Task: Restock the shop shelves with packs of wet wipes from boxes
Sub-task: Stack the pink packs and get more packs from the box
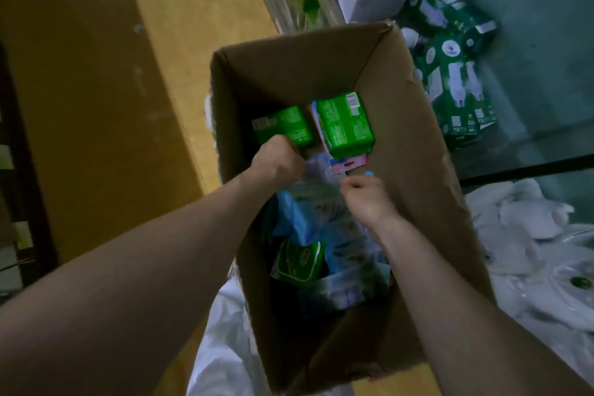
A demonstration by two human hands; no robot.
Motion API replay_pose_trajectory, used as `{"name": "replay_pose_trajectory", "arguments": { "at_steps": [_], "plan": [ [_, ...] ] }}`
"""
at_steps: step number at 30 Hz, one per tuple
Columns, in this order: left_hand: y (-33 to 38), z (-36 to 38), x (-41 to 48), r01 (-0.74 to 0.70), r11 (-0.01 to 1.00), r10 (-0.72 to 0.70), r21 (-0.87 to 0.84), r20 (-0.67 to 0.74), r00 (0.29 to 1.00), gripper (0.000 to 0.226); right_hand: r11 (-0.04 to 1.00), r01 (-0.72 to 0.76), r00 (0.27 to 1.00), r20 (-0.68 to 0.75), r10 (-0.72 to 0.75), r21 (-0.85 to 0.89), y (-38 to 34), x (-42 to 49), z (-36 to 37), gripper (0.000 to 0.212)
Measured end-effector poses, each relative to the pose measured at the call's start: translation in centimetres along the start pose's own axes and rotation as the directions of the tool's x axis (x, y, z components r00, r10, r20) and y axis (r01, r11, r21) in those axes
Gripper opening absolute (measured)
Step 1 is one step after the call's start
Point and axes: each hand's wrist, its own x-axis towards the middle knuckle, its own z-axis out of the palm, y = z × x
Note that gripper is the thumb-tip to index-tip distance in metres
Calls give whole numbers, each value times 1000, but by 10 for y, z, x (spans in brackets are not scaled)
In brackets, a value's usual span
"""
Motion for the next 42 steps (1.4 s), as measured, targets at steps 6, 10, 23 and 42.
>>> {"name": "replay_pose_trajectory", "arguments": {
  "at_steps": [6,10,23,42],
  "plan": [
    [-11,15,50,-115,903,-26,415,319,947,30,967,23,998,70,-5,-253,5,57,23,21],
    [-7,18,67,-159,873,-49,462,406,913,42,995,-27,999,-27,24,-98,14,93,30,28],
    [-16,30,90,-248,825,-7,507,448,894,46,565,-389,887,130,442,728,9,124,46,28],
    [-4,13,59,81,987,-31,-142,324,945,36,820,-23,996,-61,71,572,-13,44,-22,17]
  ]
}}
